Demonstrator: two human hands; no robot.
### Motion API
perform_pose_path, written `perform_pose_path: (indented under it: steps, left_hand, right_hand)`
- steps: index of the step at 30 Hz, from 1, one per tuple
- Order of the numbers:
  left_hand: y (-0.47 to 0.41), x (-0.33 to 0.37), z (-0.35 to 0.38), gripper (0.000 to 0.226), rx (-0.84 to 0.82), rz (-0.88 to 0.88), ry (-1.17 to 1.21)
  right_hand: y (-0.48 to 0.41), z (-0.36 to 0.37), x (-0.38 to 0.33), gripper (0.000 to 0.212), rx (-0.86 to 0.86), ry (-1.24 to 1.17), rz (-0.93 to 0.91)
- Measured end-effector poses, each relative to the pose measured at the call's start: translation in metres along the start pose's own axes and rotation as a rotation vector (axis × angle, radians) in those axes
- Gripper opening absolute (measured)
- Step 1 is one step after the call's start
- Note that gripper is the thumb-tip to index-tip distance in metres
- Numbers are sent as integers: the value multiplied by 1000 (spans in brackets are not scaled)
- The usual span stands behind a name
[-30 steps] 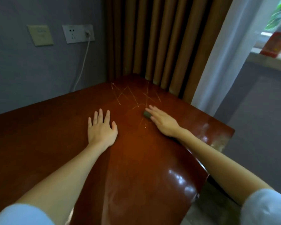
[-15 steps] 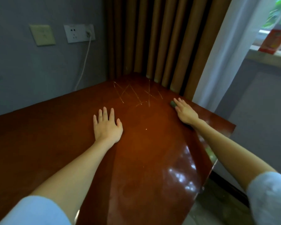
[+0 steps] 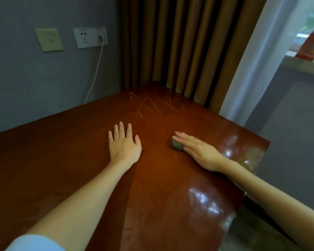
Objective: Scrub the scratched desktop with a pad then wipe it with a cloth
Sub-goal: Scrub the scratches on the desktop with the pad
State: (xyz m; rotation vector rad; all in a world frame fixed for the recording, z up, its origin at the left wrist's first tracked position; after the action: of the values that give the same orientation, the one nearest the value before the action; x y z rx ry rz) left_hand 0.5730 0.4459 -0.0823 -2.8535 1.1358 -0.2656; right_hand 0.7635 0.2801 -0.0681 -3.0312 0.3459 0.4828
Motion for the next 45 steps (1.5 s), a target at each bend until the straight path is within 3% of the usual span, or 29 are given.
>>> perform_pose_path:
  steps: [4,8,12,18,20,25,29,31,34,38,40,42,45]
  left_hand:
    - [-2,1,1,60,11,-10,-2]
    - [-2,0,1,60,17,-14,2]
    - [-15,-4,1,59,6,36,24]
    - [-50,-29,-3,54,12,119,114]
    - [-57,-39,-4,55,8,154,129]
    - [-72,-80,-7,59,6,63,70]
    - [-78,-86,-4,59,17,8,37]
    - [-81,-85,-4,59,27,-5,40]
    - [-87,-87,-3,59,31,-13,45]
    - [-90,-86,-2,59,23,-18,44]
    - [-89,-87,-3,59,20,-16,38]
    - [-89,-86,-4,59,18,-10,36]
    - [-88,-85,-4,59,20,-11,39]
  right_hand:
    - [-44,-27,78,47,109,-1,385]
    - [-117,-31,83,49,146,-4,564]
    - [-156,-14,37,49,154,-6,517]
    - [-81,11,-24,47,49,-24,21]
    - [-72,-2,9,47,54,-13,77]
    - [-120,-37,112,47,146,-6,489]
    - [-195,-35,112,49,141,14,627]
    - [-225,-26,85,49,139,38,583]
    - [-232,-2,17,49,83,45,354]
    - [-159,23,-68,49,-16,45,-95]
    - [-113,24,-76,49,-85,10,-252]
    - [-96,13,-51,48,-105,-8,-234]
    - [-124,-9,24,47,13,-19,61]
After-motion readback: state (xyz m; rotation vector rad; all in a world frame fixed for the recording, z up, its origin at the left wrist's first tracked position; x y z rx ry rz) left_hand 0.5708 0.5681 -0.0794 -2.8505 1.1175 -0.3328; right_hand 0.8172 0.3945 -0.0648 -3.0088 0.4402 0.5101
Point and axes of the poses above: each hand's wrist, its own y-axis away from the middle knuckle, its own z-axis out of the palm, x = y × z, the point moved 5 cm from there along -y, towards the middle knuckle, and after that the axes turned 12 degrees about z, right-handed, at the moved point
